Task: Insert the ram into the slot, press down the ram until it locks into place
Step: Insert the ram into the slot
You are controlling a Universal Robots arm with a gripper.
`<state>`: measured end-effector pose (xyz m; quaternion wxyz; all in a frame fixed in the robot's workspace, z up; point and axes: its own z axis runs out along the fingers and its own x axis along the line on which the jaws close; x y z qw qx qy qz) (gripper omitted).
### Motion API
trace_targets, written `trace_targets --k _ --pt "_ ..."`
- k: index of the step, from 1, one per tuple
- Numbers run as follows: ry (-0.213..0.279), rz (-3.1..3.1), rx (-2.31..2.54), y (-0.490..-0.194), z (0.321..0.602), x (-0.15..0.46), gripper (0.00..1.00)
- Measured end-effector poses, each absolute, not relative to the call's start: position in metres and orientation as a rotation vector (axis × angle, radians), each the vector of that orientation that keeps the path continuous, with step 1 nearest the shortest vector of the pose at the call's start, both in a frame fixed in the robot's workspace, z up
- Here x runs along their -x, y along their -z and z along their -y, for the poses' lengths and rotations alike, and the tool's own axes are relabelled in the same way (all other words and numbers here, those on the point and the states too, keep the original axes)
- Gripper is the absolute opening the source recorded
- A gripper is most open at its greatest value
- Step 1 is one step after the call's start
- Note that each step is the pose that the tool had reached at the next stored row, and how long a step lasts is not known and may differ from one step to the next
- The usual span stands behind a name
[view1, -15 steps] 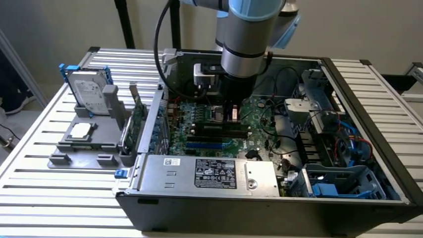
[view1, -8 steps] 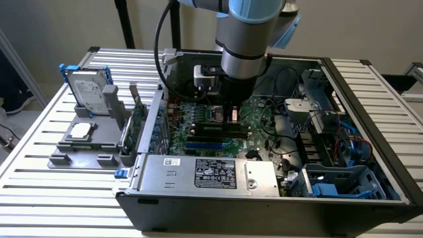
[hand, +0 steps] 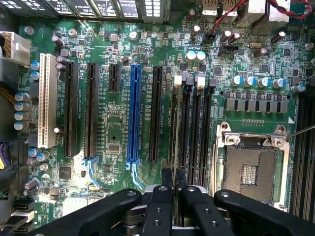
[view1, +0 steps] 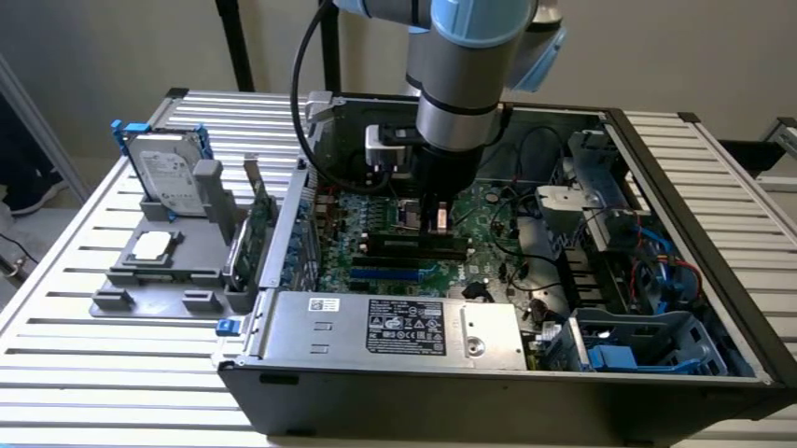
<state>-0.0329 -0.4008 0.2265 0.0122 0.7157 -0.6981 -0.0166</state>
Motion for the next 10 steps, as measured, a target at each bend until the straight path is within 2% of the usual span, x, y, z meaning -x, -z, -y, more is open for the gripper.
trace_targets --k 10 --pt "0.049 2.175 -2.230 -0.2240 0.4003 0.0329 0.14"
